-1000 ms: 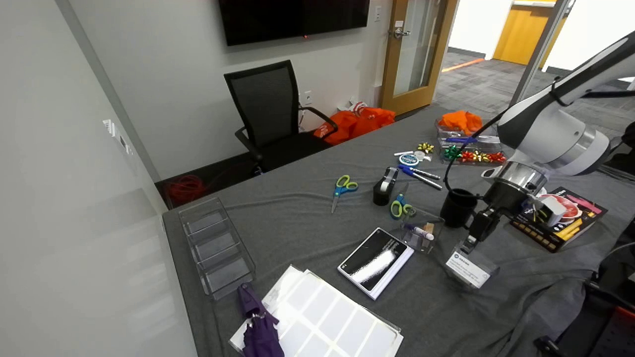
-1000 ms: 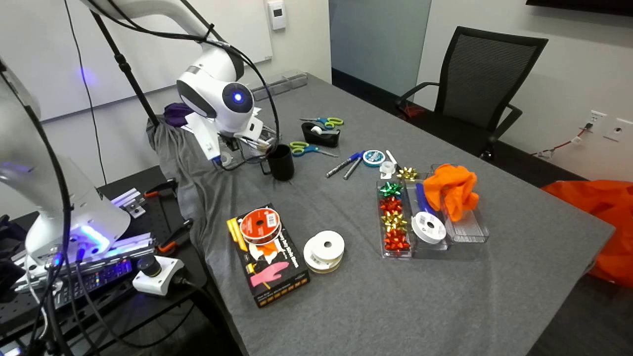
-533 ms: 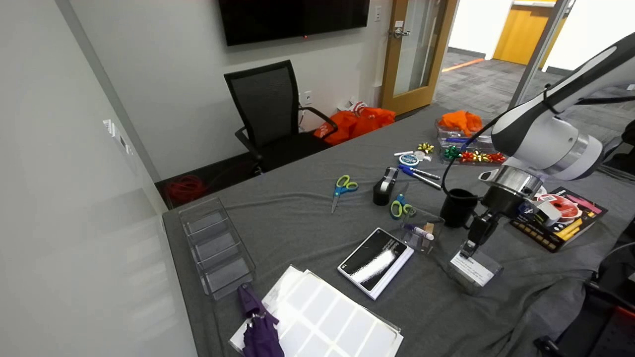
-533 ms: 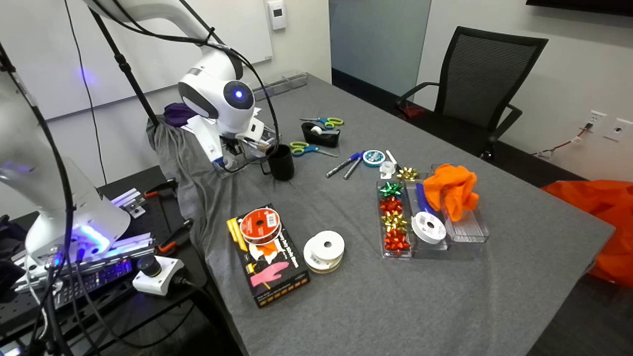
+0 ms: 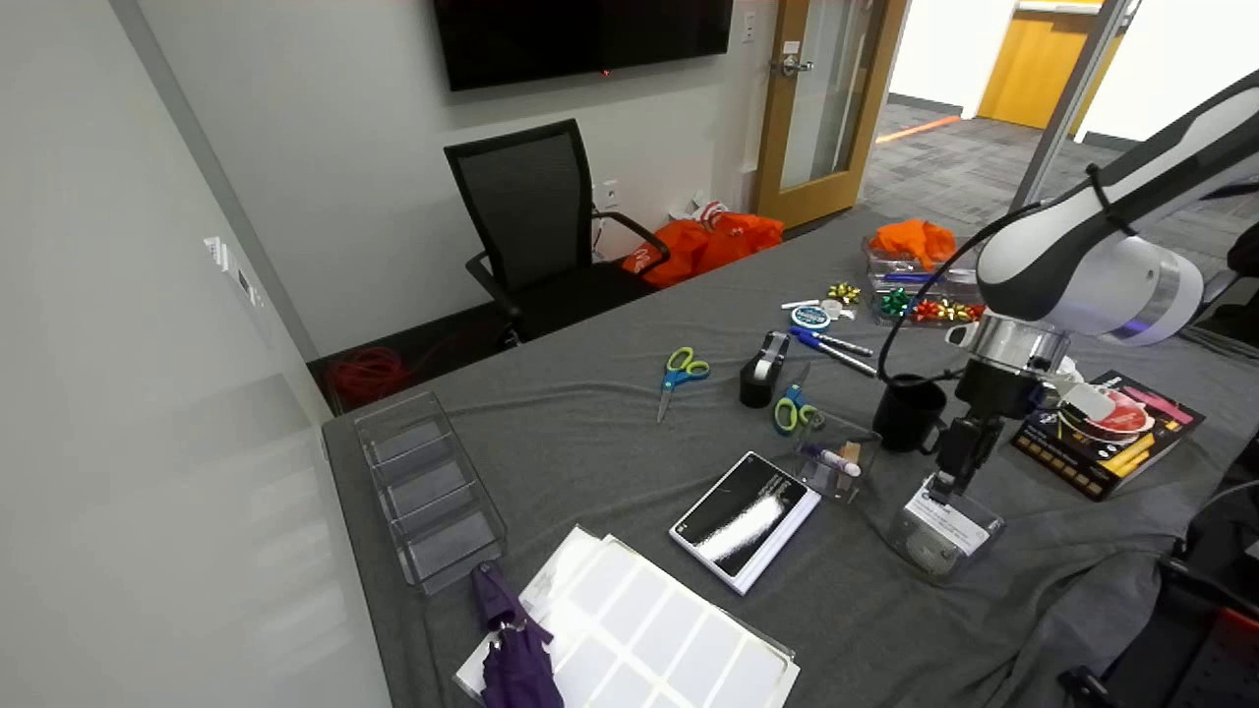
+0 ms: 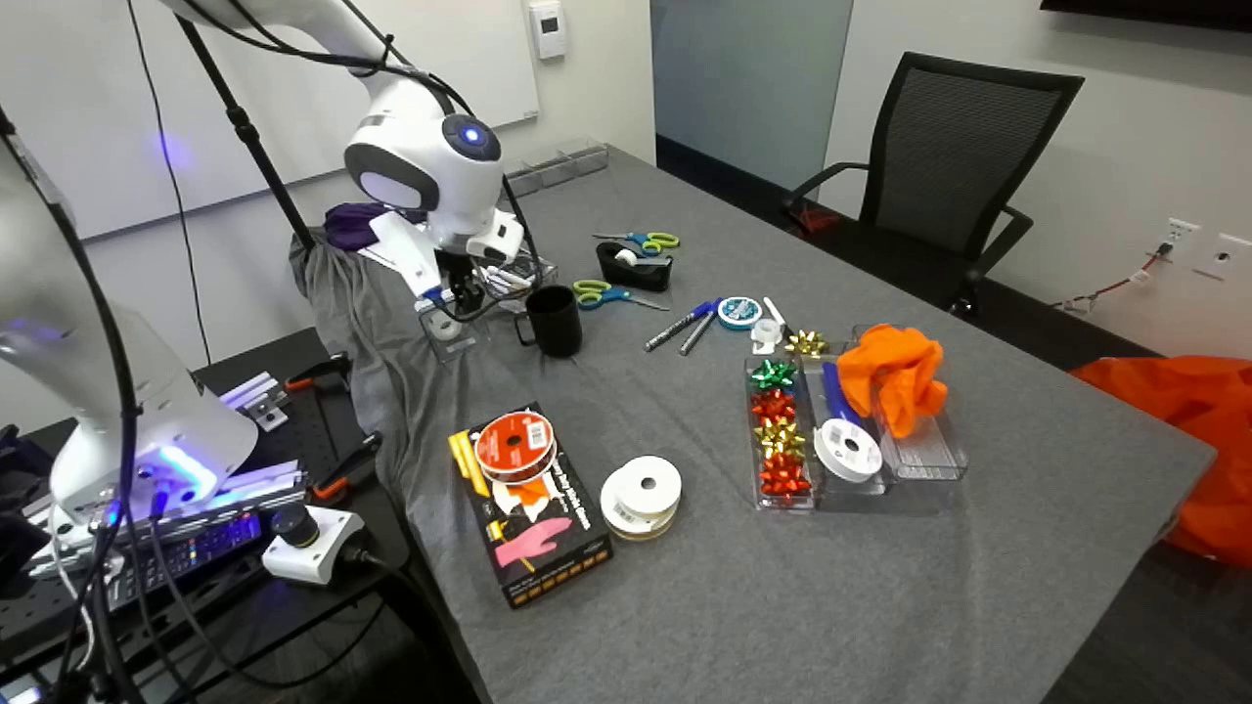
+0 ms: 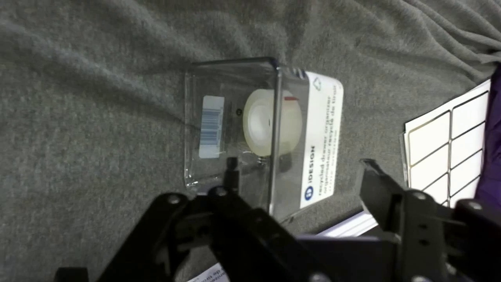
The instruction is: Lay the tray on its side
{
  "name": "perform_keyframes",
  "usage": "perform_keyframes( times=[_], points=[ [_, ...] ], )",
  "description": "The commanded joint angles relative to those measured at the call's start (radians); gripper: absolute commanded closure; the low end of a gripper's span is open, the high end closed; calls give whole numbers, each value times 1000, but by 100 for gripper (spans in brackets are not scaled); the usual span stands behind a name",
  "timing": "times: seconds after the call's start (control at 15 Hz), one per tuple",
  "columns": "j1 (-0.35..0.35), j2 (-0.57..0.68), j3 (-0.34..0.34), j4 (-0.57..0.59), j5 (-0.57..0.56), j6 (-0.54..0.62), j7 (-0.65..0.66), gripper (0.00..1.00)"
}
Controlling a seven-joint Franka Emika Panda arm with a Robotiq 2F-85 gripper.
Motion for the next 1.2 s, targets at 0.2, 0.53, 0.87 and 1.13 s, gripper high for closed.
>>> perform_keyframes(
  times=[0.2, 0.53, 0.87, 1.13],
  points=[
    [44, -156, 21, -77, -278, 115, 310, 0],
    [83, -228, 40, -102, -540, 134, 631, 0],
    [103, -262, 63, -97, -673, 95, 824, 0],
    [111, -264, 75, -92, -704, 89, 894, 0]
  ],
)
